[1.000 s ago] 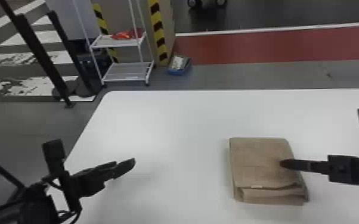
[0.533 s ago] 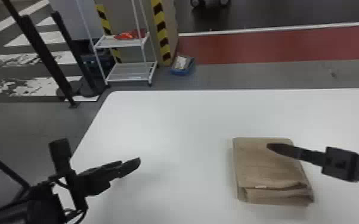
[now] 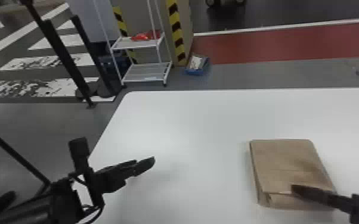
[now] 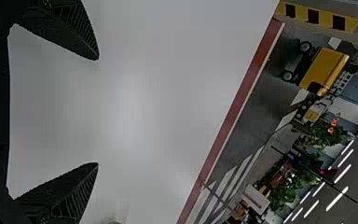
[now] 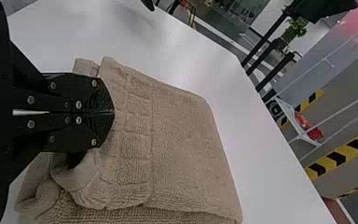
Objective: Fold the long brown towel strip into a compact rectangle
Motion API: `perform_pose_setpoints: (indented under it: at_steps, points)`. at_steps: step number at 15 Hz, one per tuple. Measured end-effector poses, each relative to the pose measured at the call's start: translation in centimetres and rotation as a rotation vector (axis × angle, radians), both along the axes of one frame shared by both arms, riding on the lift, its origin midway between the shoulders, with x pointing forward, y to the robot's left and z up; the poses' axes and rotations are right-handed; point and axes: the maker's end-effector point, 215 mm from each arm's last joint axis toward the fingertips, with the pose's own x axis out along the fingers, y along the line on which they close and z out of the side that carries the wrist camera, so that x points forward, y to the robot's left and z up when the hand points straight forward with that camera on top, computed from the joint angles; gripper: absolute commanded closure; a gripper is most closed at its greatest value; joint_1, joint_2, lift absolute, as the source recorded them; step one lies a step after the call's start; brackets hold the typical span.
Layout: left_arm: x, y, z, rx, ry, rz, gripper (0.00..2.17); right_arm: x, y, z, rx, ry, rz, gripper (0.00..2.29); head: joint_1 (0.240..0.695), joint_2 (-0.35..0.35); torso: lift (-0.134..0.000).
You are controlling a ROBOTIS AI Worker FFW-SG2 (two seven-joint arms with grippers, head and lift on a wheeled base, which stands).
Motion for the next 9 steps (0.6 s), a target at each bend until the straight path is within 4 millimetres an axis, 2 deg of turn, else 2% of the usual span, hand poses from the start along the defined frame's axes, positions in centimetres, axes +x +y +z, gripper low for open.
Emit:
perform_pose_setpoints:
  at_steps: [4, 5, 7, 8, 9]
  points:
    - [0.1, -0.1, -0.2, -0.004, 0.002, -0.001, 0.07, -0.3, -0.7, -0.8, -0.007, -0.011, -0.011, 2.03, 0.695, 0.236, -0.12]
    - [0.2, 0.0, -0.1, -0.003, 0.0, 0.001, 0.07, 0.1, -0.8, 0.2, 0.013, -0.031, -0.019, 2.03, 0.695, 0.236, -0.12]
    - [0.3, 0.3, 0.5, 0.001, -0.012, 0.003, 0.07, 1.8, -1.8, 5.5, 0.066, -0.134, -0.063, 1.91, 0.695, 0.228, -0.12]
    - [0.2, 0.3, 0.8, 0.003, -0.018, 0.001, 0.07, 2.4, -2.9, 7.6, 0.066, -0.184, -0.088, 1.77, 0.695, 0.22, -0.12]
    - [-0.2, 0.1, 0.9, 0.0, -0.02, -0.004, 0.08, 2.8, -4.7, 9.1, 0.037, -0.237, -0.127, 1.17, 0.695, 0.185, -0.12]
